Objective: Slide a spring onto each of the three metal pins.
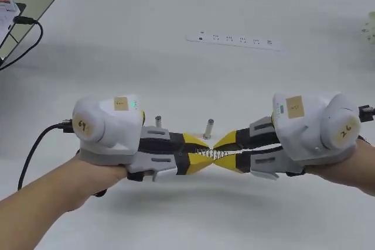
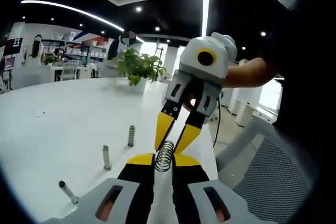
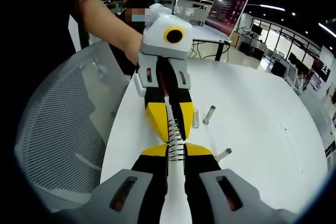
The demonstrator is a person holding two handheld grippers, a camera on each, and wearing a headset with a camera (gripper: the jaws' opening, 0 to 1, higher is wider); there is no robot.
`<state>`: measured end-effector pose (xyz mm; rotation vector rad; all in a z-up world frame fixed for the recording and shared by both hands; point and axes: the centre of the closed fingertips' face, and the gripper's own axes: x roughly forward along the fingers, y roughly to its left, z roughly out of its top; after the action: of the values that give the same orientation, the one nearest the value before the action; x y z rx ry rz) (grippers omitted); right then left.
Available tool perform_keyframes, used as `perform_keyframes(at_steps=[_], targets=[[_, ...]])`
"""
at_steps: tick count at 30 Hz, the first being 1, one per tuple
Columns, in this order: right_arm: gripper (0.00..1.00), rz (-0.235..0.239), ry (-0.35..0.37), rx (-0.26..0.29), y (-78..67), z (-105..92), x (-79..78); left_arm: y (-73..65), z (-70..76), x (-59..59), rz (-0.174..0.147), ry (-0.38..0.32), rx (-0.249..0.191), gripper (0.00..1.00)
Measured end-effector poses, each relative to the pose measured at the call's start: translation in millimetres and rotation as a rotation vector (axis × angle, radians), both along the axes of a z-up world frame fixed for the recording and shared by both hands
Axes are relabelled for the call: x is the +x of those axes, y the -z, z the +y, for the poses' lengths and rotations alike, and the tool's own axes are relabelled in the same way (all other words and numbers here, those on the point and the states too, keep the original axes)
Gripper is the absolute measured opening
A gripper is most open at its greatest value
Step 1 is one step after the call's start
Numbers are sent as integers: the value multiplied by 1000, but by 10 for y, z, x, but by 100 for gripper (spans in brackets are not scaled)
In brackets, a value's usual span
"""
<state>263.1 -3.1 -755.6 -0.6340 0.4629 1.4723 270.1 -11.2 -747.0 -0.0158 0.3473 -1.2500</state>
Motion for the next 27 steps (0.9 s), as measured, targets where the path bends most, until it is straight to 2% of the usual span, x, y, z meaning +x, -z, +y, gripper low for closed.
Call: perform_keyframes(at_steps=[15,19,27], targets=[[9,0,-8,-15,9,-16,-45,11,-22,-58,-1,41,10,3],[12,1,-3,-47,71,-98,-51,4,-2,-54,3,39,9,2],[9,14,22,-13,53,-127,-41,-11,-19,-84,6,48,2,2]])
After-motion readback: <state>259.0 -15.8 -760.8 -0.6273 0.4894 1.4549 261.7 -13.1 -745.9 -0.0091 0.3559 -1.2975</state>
